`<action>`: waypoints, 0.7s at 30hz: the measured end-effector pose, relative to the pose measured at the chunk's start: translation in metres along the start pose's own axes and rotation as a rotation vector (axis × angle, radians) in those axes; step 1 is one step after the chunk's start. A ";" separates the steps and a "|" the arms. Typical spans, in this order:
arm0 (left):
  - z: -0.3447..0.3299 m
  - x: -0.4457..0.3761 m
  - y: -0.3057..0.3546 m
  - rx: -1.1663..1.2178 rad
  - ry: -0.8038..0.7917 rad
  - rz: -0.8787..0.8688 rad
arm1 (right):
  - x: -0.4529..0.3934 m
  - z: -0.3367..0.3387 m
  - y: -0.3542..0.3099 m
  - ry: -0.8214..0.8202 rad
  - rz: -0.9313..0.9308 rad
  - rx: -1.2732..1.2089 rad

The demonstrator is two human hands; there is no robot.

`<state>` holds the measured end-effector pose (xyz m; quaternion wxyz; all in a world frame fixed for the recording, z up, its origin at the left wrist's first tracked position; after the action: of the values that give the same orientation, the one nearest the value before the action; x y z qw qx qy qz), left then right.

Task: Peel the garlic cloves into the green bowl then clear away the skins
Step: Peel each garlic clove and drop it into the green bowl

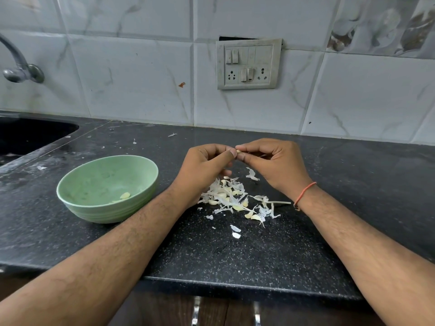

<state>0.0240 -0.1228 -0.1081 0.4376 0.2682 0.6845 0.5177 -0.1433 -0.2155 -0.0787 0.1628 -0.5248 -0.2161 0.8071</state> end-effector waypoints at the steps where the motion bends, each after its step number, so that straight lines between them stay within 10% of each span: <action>1: 0.000 0.000 0.000 -0.007 -0.006 0.000 | 0.000 0.000 0.000 -0.005 -0.009 -0.009; 21: -0.005 0.000 0.000 -0.179 -0.051 0.009 | 0.001 -0.003 0.004 -0.024 -0.378 -0.490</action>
<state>0.0195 -0.1254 -0.1073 0.4747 0.2440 0.6230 0.5718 -0.1413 -0.2182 -0.0828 0.1764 -0.4893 -0.4999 0.6925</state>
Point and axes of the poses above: each hand's wrist, its own x-axis away from the middle knuckle, its own z-axis out of the back of the hand, y = z × x, the point moved 3 cm from there along -x, towards the middle knuckle, and after that the axes turned 6 degrees about y, right-handed, at the moved point
